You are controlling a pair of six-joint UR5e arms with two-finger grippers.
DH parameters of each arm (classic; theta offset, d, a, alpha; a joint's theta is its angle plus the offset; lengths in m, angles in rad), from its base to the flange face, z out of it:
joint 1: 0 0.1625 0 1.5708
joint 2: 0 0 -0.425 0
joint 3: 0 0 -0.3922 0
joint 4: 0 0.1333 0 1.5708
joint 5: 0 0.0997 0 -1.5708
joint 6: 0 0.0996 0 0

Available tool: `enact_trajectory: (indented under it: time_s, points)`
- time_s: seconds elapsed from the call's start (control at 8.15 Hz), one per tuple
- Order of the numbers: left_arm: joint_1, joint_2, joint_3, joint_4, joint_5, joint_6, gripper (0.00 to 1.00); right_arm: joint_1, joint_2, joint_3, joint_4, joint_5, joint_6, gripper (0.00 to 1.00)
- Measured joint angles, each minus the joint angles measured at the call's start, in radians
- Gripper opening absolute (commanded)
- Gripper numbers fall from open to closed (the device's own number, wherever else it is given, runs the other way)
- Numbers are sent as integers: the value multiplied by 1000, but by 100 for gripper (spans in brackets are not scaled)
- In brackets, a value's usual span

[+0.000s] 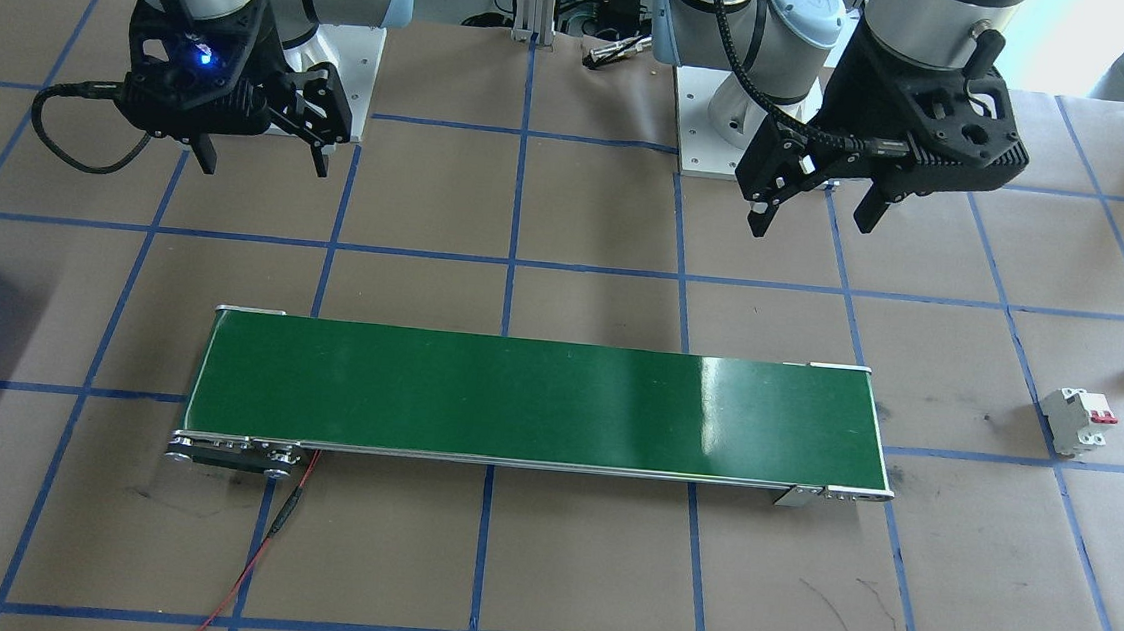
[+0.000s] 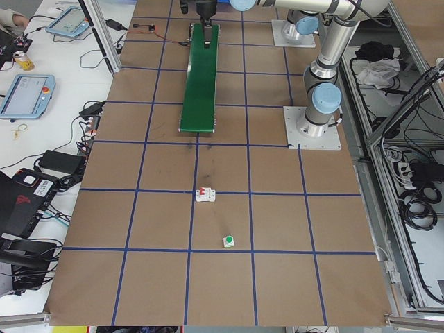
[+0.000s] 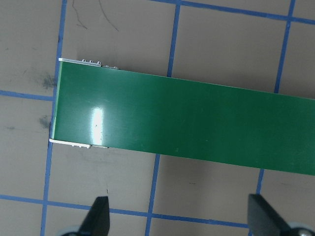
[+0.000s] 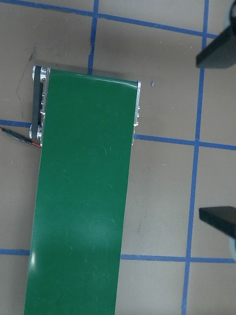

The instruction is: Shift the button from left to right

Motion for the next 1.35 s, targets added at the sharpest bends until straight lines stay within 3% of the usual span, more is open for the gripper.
enact_trajectory:
  time_s: [0.49, 0.74, 1.1, 1.35]
  points:
    - [8, 9, -2, -1, 2, 44, 100, 0, 0, 0, 0, 0, 0, 100]
    - [62, 17, -5, -13, 5, 53, 100, 0, 0, 0, 0, 0, 0, 100]
    - [244, 27, -5, -8, 14, 119, 100, 0, 0, 0, 0, 0, 0, 100]
    - [421, 37, -3, -6, 17, 180, 100, 0, 0, 0, 0, 0, 0, 100]
